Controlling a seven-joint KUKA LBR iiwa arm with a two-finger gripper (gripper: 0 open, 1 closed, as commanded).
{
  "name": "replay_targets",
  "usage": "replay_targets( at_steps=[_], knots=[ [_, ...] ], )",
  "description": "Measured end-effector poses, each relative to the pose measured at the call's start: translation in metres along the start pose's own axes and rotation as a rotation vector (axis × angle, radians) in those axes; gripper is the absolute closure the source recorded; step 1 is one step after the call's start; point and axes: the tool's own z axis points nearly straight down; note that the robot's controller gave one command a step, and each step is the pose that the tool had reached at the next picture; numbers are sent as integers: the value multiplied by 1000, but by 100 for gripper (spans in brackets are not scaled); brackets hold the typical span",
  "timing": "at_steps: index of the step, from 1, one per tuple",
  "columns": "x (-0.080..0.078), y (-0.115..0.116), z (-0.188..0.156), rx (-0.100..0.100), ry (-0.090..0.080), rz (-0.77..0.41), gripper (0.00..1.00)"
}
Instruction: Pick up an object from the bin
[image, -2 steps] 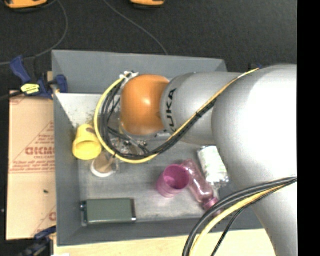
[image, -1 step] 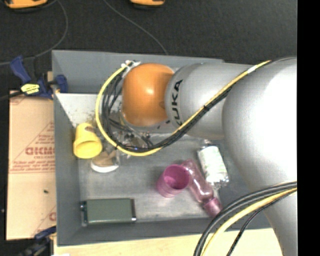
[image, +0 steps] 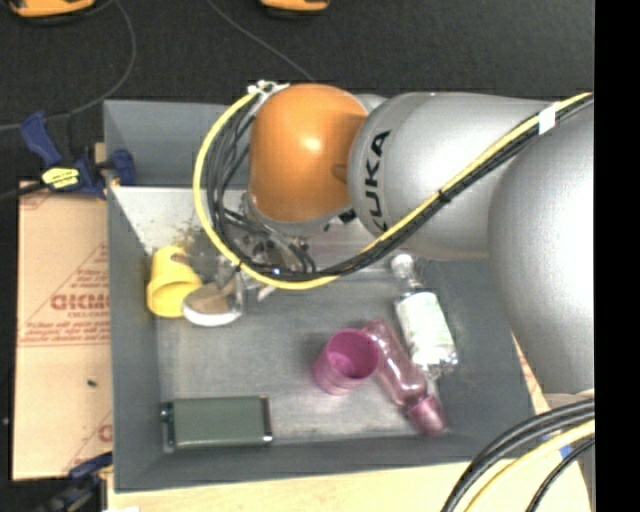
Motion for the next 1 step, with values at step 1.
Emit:
replay_targets(
  at_steps=[1],
  knots=[
    [-14, 17, -64, 2, -14, -14, 100]
  ],
)
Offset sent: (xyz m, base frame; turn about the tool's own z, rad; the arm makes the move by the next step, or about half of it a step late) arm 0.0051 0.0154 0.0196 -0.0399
